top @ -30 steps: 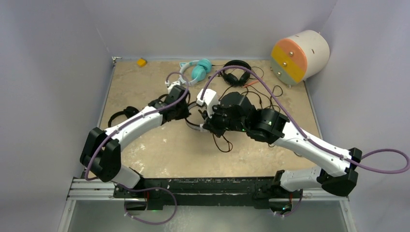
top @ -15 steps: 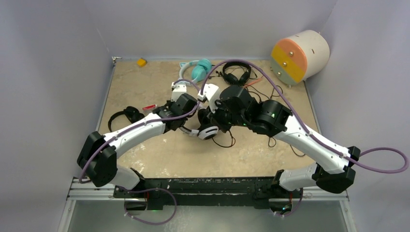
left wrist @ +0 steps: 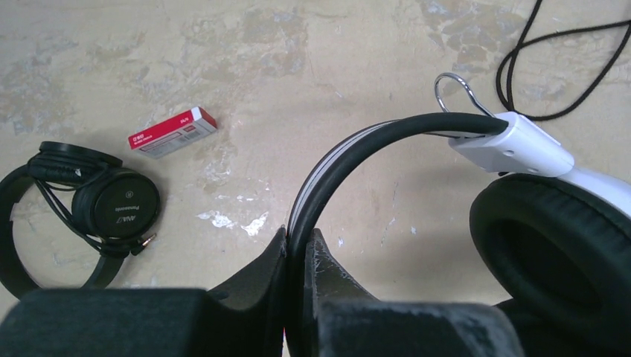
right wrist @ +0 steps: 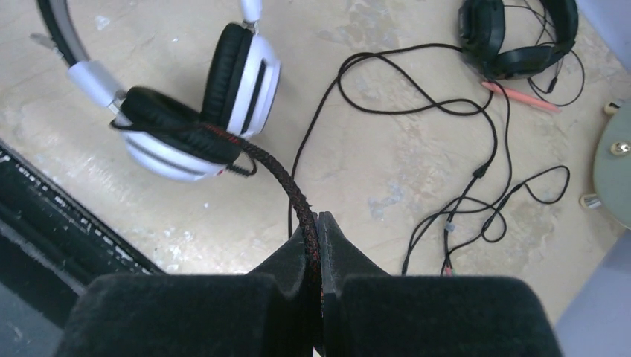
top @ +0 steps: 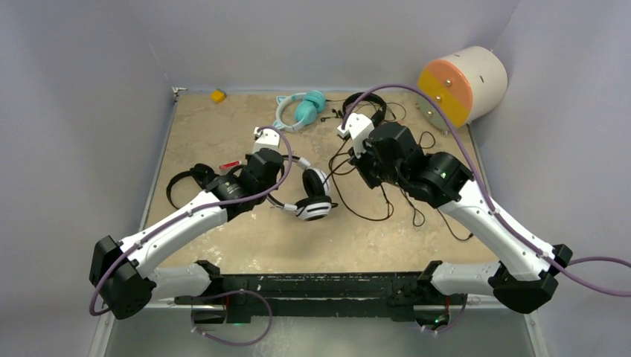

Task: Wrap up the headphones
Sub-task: Wrap the headphones cable around the headphones.

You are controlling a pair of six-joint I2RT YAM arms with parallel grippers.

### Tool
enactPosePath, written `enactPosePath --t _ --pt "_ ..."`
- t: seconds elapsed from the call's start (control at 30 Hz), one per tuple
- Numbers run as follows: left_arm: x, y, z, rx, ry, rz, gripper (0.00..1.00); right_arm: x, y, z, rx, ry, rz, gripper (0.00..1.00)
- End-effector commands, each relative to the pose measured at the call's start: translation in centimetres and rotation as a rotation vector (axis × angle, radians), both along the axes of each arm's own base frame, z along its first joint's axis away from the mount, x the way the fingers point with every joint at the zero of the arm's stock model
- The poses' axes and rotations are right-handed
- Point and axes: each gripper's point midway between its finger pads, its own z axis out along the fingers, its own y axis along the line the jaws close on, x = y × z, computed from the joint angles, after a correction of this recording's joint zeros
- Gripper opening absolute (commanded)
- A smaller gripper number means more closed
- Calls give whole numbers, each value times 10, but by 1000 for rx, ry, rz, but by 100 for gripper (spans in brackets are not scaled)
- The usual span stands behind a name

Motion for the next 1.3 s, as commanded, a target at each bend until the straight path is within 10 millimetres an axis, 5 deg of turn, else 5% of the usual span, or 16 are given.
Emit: enactPosePath --t 0.0,0.3,0.5,0.63,0.87,1.07,1.27 --pt "-7 -21 9 -48 32 -85 0 20 11 12 29 -50 12 0" --pt "-50 -71 -12 -122 255 -423 0 59 31 14 73 -15 -38 0" --pt "-60 -83 2 -224 236 -479 0 82 11 -6 146 54 -144 0" --pt "-55 -73 10 -309 216 -436 0 90 0 -30 269 138 -196 0" --pt "-72 -79 60 -554 162 -587 0 94 7 -83 363 223 -196 0" --pt "-83 -74 101 -685 170 -495 0 80 38 -88 568 225 -44 4" --pt "-105 -90 138 -860 213 -566 0 70 59 -95 698 193 101 12"
